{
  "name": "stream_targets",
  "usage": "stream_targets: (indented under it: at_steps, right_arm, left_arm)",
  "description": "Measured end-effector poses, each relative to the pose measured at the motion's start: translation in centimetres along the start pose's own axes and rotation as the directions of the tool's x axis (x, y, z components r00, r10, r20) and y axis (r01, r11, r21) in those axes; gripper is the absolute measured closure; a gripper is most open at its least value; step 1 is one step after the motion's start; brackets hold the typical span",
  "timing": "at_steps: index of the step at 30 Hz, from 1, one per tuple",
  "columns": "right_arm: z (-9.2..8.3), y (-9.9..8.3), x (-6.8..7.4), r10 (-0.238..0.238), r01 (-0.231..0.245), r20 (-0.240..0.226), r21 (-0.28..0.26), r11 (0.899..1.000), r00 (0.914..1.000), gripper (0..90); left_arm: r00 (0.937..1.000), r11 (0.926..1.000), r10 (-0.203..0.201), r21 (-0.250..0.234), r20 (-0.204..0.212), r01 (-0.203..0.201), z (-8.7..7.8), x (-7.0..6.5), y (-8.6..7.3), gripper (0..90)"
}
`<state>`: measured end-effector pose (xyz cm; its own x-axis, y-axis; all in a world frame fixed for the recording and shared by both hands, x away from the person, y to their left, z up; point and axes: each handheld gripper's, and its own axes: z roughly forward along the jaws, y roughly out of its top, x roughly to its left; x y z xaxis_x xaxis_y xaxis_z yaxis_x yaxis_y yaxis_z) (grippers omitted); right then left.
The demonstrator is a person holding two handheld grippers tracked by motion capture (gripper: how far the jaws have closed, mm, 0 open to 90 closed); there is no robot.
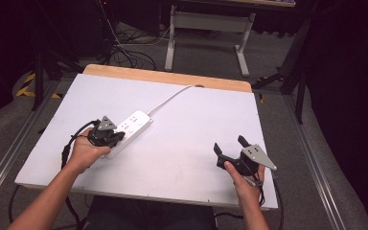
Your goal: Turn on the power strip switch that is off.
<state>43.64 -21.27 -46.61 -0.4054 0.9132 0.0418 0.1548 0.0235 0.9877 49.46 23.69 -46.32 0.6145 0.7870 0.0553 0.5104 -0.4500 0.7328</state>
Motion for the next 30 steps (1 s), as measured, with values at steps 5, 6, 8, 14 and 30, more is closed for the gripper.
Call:
stream_targets:
  at_steps: [5, 6, 8, 14, 30]
  right_arm:
    - [-0.06, 0.03, -0.03, 0.003, -0.003, 0.001, -0.001, 1.000, 1.0000, 5.5]
    - [-0.07, 0.02, -0.03, 0.003, -0.003, 0.000, -0.001, 1.000, 1.0000, 5.5]
    - [-0.08, 0.02, 0.00, 0.001, -0.001, 0.000, -0.002, 1.000, 1.0000, 5.5]
    - [-0.07, 0.01, 0.11, -0.001, 0.001, 0.000, -0.002, 1.000, 1.0000, 5.6]
    - [-0.15, -0.04, 0.28, 0.000, 0.000, -0.002, 0.001, 1.000, 1.0000, 5.6]
  left_arm:
    - [0.9999, 0.9999, -0.013, -0.004, 0.005, 0.013, 0.05, 0.02, -0.14, 90.0]
    - [0.9999, 0.9999, -0.015, -0.004, 0.005, 0.015, 0.05, 0.02, -0.15, 90.0]
    - [0.9999, 0.9999, -0.015, -0.003, 0.000, 0.015, 0.08, -0.06, -0.14, 90.0]
    - [0.9998, 0.9998, -0.018, 0.002, -0.010, 0.018, 0.07, -0.08, -0.11, 90.0]
    - [0.9993, 0.9992, -0.035, 0.019, -0.016, 0.036, 0.18, -0.21, 0.01, 90.0]
